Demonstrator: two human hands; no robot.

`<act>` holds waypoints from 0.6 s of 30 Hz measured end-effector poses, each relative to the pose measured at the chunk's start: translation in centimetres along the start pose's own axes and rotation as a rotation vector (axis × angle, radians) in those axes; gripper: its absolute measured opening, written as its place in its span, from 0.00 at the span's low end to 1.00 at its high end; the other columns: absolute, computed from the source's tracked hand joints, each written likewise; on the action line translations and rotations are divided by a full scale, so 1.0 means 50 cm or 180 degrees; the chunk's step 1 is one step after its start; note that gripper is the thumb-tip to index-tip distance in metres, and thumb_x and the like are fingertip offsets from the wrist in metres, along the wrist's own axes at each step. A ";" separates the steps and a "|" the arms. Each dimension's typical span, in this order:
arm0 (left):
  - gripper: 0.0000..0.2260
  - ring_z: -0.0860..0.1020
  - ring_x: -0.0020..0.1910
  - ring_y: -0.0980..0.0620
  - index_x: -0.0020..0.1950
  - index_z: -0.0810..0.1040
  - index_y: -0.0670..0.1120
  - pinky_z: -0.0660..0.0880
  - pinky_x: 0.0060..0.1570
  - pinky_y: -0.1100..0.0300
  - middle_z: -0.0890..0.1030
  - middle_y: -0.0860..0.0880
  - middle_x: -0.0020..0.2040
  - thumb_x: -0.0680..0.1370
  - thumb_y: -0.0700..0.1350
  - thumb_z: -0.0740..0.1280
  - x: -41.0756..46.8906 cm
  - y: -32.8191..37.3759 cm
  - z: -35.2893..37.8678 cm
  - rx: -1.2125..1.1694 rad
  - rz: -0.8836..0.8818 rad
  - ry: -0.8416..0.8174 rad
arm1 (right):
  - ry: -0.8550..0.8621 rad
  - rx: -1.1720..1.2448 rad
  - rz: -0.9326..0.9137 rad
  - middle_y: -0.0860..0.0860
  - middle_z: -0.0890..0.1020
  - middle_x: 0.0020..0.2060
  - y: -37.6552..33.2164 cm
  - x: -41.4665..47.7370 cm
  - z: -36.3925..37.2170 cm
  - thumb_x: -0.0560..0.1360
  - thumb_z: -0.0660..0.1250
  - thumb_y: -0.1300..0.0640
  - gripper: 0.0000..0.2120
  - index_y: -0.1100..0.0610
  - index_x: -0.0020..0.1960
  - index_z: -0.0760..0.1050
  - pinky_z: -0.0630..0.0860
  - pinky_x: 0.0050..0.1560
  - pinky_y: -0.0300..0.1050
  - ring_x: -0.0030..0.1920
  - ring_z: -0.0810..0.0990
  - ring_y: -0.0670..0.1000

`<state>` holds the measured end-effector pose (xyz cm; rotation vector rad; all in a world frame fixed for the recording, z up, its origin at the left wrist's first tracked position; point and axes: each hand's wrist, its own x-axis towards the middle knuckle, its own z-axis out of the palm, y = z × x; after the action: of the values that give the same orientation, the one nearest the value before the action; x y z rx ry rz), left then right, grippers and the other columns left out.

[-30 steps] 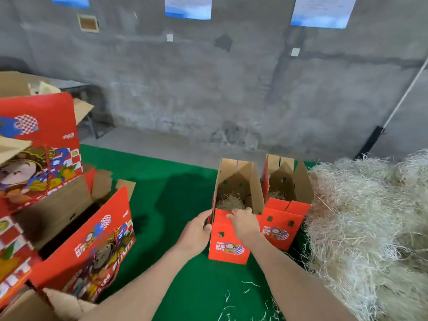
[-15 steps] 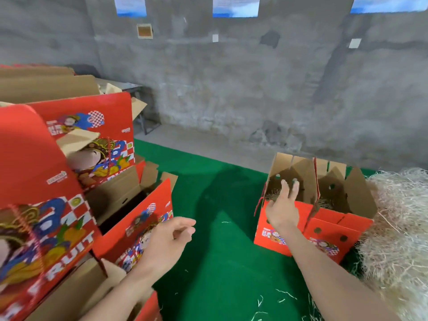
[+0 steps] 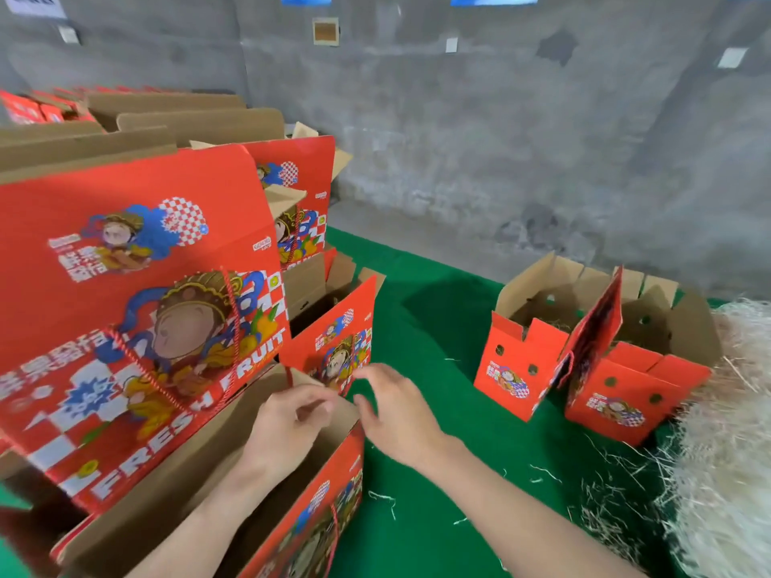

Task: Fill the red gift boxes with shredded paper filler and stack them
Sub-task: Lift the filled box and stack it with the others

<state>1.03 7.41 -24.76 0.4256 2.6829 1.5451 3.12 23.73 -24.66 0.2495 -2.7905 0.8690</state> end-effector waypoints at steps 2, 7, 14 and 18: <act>0.09 0.80 0.42 0.56 0.46 0.83 0.49 0.75 0.42 0.66 0.83 0.56 0.43 0.75 0.36 0.67 -0.022 -0.004 -0.017 0.0055 0.0093 0.0032 | -0.0272 -0.0029 -0.0055 0.58 0.75 0.57 -0.038 0.005 0.026 0.78 0.59 0.53 0.17 0.60 0.62 0.68 0.74 0.54 0.53 0.55 0.76 0.59; 0.13 0.79 0.50 0.55 0.58 0.79 0.43 0.74 0.48 0.70 0.80 0.53 0.50 0.74 0.33 0.68 -0.058 -0.014 -0.083 0.0429 0.0567 0.0440 | -0.0788 -0.0941 0.0485 0.60 0.71 0.63 -0.073 0.028 0.088 0.76 0.62 0.54 0.29 0.59 0.72 0.55 0.70 0.61 0.56 0.63 0.69 0.62; 0.20 0.75 0.57 0.53 0.68 0.67 0.44 0.72 0.55 0.58 0.77 0.49 0.58 0.77 0.36 0.64 -0.027 -0.022 -0.184 0.0544 0.0408 0.0763 | -0.1098 -0.1435 0.1051 0.59 0.79 0.54 -0.069 0.028 0.071 0.75 0.61 0.65 0.12 0.63 0.58 0.74 0.75 0.48 0.48 0.55 0.78 0.60; 0.24 0.71 0.65 0.49 0.71 0.64 0.48 0.70 0.63 0.54 0.72 0.49 0.66 0.77 0.46 0.66 -0.023 -0.032 -0.151 0.1291 0.0076 0.0003 | -0.0951 -0.1671 0.1398 0.58 0.79 0.52 -0.049 0.004 0.007 0.74 0.58 0.60 0.12 0.62 0.53 0.75 0.74 0.45 0.47 0.53 0.79 0.60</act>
<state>0.66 -0.02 -22.42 0.4632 2.9984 0.9948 3.42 21.50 -23.55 -0.3580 -3.2852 0.1385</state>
